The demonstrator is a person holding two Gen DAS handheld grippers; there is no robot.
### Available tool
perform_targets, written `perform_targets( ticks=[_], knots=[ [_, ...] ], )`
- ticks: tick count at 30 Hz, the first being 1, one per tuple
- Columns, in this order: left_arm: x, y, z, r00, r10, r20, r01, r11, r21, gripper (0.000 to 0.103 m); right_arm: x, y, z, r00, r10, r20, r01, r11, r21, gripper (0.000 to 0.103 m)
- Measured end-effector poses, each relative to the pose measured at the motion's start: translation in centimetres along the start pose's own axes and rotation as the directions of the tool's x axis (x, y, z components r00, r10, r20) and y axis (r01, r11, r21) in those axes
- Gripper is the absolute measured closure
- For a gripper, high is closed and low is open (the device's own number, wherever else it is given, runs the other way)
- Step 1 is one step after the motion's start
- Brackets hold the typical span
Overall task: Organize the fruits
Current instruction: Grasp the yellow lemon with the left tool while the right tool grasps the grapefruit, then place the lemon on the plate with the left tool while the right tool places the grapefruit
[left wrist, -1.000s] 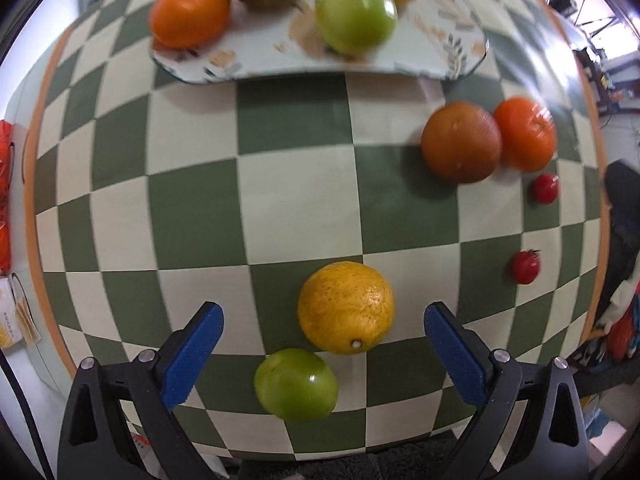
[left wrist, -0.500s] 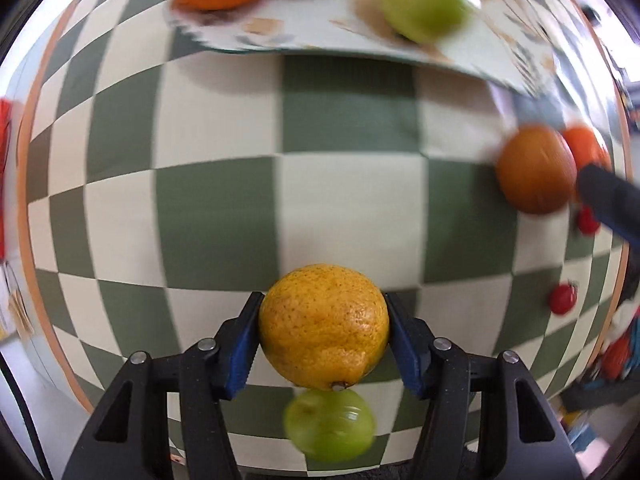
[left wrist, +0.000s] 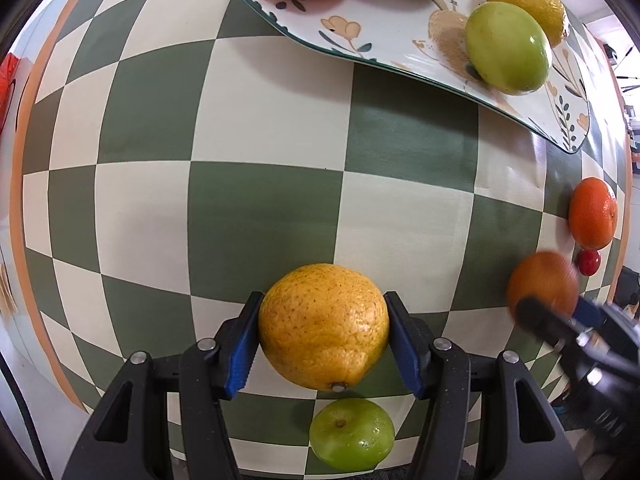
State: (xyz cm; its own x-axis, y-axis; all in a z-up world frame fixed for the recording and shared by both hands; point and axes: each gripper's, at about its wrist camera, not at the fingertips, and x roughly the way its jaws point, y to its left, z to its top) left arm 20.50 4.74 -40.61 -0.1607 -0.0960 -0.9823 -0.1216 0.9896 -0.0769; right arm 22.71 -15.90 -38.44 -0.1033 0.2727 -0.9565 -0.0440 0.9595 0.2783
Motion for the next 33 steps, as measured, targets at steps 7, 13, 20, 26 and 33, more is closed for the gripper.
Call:
perform_targets(
  ticks=[7,13,20,26,33],
  knots=[
    [-1.1,-0.3,1.1,1.0,0.014,0.001,-0.014,1.0,0.005,0.046,1.5,-0.6,-0.9,0.999,0.04,0.004,-0.04,0.997,0.063,0.044],
    [-3.1,-2.0,3.3,1.0,-0.006,0.024,0.006,1.0,0.019,0.047,1.5,-0.3,-0.9,1.0,0.015,0.022,-0.016,0.999,0.033,0.045],
    [-10.2,-3.0,5.6,0.985,-0.111,0.131,0.11,0.994,0.017,0.047,-2.6,-1.1,-0.7,0.992,0.073,0.105,-0.079,0.995,0.052,0.045],
    [-13.8,-3.4,10.2,0.972,-0.126,0.198,0.124,0.992,0.018,0.047,-8.3,-1.2,2.9,0.968,0.113,0.226,-0.128,0.99,0.056,0.045],
    [-10.7,-3.6,14.5,0.989,-0.06,0.132,0.059,0.998,0.01,0.047,-8.9,-1.2,8.6,0.969,0.055,0.242,-0.069,0.996,0.05,0.045]
  ],
)
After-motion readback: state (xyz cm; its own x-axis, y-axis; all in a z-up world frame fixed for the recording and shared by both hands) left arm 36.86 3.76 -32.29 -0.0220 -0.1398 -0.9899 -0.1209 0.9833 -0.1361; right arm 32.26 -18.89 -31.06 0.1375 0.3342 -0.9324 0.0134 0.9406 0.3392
